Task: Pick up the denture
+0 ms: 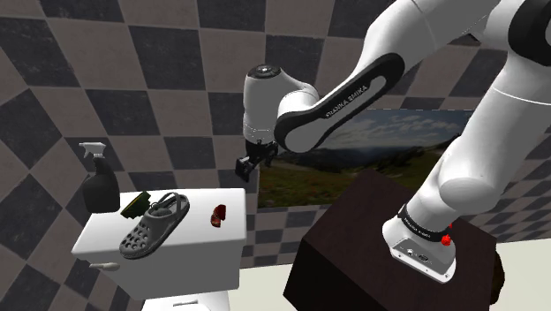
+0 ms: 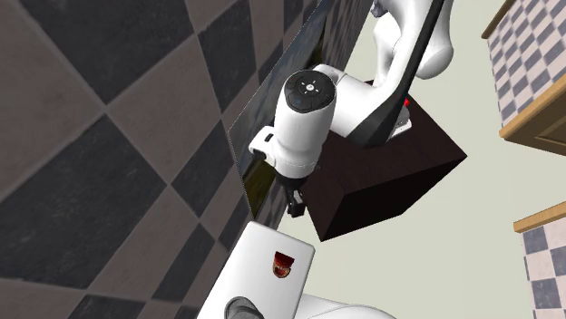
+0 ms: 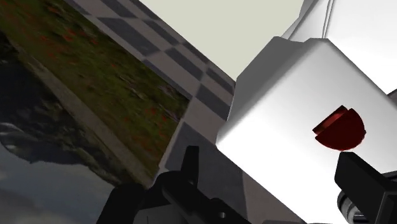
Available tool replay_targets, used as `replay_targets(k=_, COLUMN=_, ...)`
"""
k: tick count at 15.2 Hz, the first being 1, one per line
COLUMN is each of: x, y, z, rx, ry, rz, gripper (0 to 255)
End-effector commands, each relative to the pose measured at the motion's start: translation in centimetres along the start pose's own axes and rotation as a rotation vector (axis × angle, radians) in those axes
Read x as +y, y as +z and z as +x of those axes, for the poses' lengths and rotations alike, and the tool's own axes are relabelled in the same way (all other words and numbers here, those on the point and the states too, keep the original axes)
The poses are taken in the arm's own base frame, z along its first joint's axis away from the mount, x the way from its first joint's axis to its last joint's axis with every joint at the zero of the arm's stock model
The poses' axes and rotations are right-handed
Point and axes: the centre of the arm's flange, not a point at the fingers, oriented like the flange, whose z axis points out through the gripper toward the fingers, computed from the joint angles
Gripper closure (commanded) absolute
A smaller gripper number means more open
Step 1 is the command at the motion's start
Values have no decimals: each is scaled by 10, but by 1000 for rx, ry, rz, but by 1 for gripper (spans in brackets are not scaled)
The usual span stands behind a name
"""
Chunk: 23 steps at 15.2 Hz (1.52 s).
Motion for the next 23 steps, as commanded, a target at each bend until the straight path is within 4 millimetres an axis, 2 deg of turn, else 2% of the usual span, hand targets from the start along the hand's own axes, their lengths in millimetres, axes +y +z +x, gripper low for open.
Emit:
replay_targets(k=1, x=-21, y=21, z=8, rx=-5, ry=6, rz=7, gripper=0)
replay_targets(k=12, x=-118, y=118, z=45, rx=-30, ry=30, rz=42, gripper=0)
replay_targets(k=19, x=-120, y=155, z=42, rx=-30, ry=30, rz=42, gripper=0)
replay_targets(k=22, x=-120, y=158, z=42, rx=-30, ry=30, rz=42, gripper=0)
replay_targets(k=23, x=-120, y=158, z=42, rx=-30, ry=30, rz=41, gripper=255)
